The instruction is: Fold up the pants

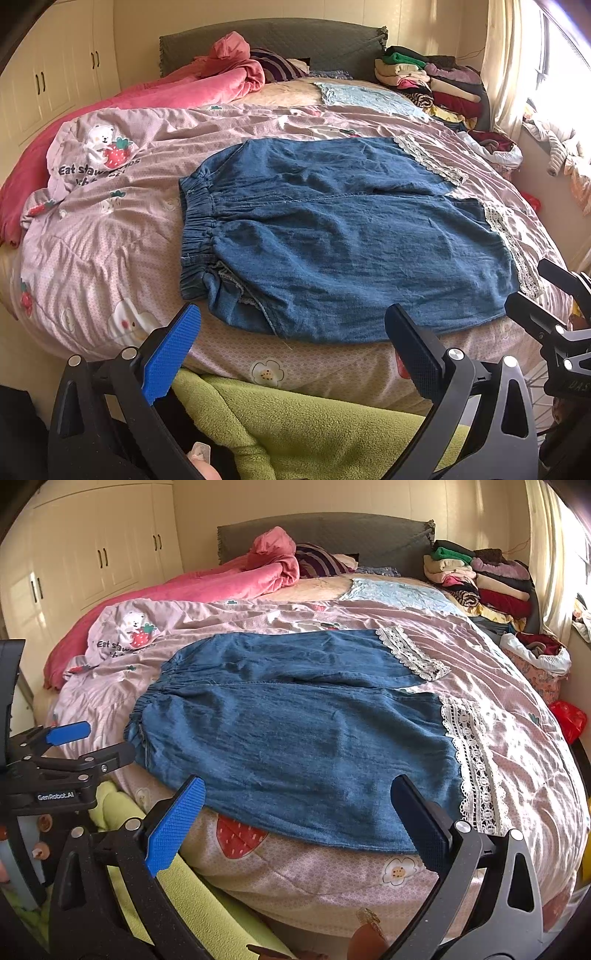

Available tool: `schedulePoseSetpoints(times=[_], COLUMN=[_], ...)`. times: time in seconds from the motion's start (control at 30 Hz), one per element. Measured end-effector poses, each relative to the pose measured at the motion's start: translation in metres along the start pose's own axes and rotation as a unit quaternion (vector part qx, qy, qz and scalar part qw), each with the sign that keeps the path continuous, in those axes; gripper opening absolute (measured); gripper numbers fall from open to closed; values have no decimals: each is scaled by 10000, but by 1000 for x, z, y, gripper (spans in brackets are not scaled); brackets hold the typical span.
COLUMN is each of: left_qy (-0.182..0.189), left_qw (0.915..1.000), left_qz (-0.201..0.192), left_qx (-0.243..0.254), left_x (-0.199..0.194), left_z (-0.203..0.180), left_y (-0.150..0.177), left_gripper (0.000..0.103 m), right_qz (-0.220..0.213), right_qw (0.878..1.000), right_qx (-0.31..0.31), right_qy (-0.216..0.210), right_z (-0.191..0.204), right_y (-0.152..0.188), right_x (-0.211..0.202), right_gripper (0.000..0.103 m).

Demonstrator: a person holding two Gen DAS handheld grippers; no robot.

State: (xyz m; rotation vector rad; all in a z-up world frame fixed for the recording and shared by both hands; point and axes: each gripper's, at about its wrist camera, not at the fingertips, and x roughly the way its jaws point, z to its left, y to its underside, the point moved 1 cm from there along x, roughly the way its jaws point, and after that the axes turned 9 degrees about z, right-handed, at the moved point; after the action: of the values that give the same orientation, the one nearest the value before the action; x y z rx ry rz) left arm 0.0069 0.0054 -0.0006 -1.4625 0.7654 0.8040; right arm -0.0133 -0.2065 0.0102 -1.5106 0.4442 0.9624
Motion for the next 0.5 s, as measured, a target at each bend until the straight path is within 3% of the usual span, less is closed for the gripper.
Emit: schedulePoseSetpoints(times=[0.5], left_qy=[-10], left_qw=[10000], left_qz=[-12], left_qx=[10], left_x=[-1], left_z=[1], left_y=[1], left_gripper=[99], right_qz=[0], right_qw=[10000], right_qx=[-16], right_qy=[0], right_z=[1], right_y=[0], right_x=[1], right_gripper=[95])
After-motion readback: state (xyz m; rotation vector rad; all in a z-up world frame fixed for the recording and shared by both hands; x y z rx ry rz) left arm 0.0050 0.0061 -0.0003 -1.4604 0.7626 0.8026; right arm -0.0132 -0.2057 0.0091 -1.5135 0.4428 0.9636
